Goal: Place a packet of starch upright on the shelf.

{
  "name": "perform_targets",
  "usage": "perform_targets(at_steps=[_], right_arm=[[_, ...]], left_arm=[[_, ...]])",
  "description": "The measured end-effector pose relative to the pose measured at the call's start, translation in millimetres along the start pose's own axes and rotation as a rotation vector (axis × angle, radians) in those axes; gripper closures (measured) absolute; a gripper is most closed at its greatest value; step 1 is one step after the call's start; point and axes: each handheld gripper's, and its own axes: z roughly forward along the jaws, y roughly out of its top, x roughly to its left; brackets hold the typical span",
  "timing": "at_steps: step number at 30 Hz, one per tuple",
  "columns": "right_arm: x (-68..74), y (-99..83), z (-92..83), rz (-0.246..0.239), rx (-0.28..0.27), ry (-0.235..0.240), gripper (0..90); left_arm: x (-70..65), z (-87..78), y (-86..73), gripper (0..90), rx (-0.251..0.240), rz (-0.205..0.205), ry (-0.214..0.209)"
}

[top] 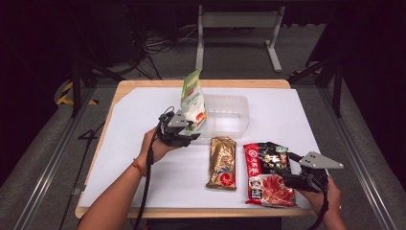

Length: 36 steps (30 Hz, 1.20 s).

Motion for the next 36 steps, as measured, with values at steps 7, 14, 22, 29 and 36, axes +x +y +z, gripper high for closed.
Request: perform_targets(at_steps=[7, 14, 22, 29, 36], right_arm=[[-1.1, -0.7, 5.2, 0.025, 0.028, 0.029, 25.8], [-3.0, 2.4, 10.7, 0.036, 0.038, 0.047, 22.7], [2.3, 9.0, 24.0, 0.023, 0.063, 0.135, 26.6], [8.3, 17.7, 29.1, 0.004, 0.075, 0.184, 16.1], [14.2, 29.1, 39.7, -0.013, 0.095, 0.237, 13.7]], left_arm=[[-19.8, -23.0, -17.1, 34.2, 0.008, 0.027, -0.021], [-23.8, -39.6, -41.8, 21.3, -0.004, -0.012, 0.025], [-21.4, -53.6, -73.3, 15.8, 0.007, -0.084, 0.022], [-23.8, -64.2, -90.3, 11.3, 0.015, -0.123, 0.046], [-22.3, -79.1, -103.3, 10.2, 0.004, -0.155, 0.072]])
